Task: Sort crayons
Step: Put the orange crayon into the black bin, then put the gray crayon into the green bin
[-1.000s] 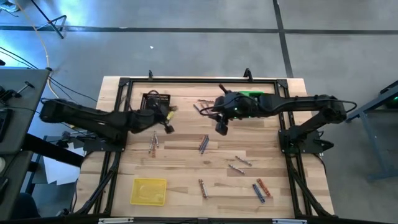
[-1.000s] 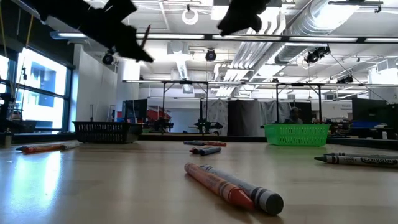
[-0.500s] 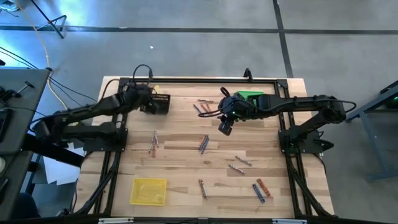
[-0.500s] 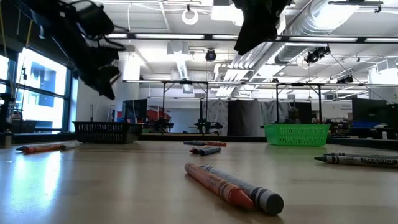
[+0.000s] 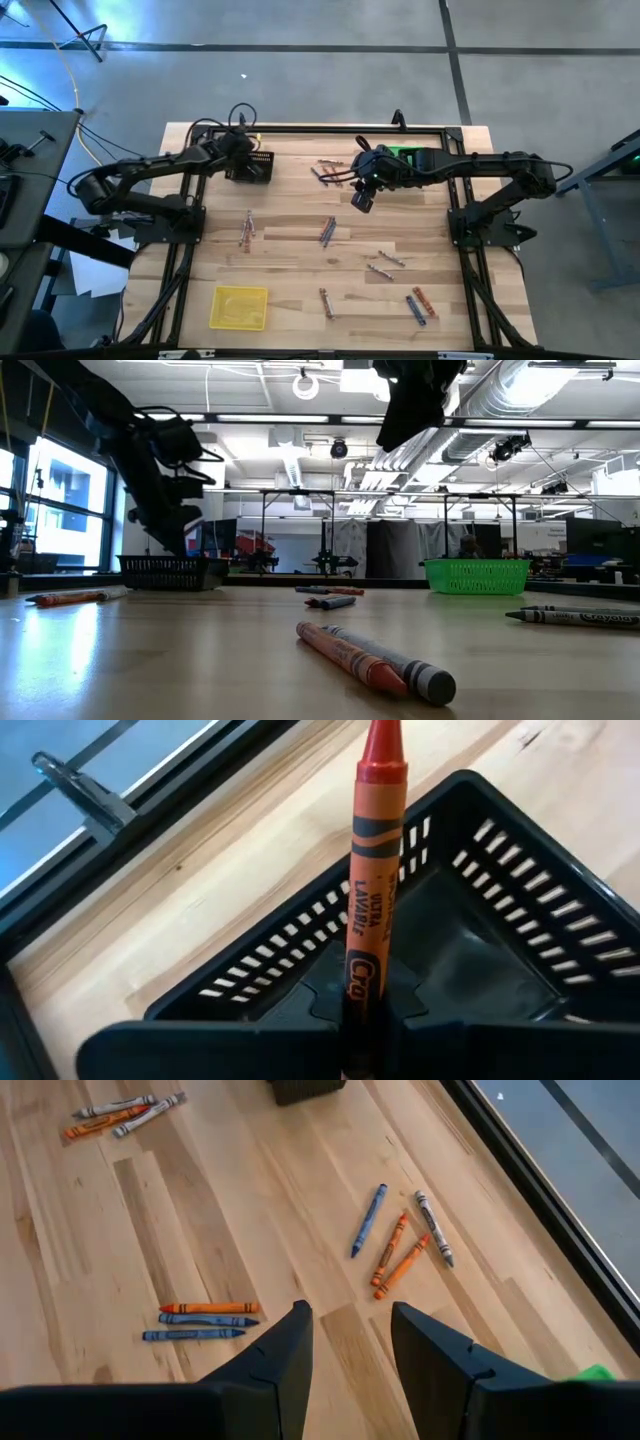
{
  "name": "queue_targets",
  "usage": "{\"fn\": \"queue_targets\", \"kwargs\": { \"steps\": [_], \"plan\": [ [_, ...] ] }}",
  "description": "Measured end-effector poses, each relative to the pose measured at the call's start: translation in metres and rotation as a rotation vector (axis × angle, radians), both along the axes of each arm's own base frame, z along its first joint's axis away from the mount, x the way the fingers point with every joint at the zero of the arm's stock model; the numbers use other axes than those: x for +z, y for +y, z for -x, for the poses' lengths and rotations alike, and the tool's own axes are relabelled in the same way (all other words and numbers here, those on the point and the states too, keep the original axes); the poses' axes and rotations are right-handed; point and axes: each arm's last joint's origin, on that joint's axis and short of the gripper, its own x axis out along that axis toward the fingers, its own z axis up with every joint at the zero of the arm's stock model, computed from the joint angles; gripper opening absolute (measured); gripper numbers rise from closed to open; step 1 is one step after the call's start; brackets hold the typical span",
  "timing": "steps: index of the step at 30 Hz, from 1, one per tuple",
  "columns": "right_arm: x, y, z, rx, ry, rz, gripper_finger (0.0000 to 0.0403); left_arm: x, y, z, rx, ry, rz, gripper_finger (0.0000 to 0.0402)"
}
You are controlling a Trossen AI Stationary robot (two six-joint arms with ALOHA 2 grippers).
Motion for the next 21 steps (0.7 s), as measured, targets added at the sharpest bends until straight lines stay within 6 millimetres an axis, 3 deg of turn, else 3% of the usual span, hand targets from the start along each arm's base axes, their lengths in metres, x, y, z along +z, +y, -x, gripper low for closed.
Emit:
{"fn": "queue_targets", "kwargs": {
  "steps": [13,21],
  "plan": [
    [-0.002,0.0,0.002,-0.016,0.017,-0.029,0.0132,0.003,-0.009,-0.007,-0.101,-0.034,0.018,0.0067],
    [-0.013,0.002,0.021,-0.152,0.202,-0.131,0.0132,0.007,-0.011,-0.008,-0.115,-0.1,0.05,0.008]
  ]
}}
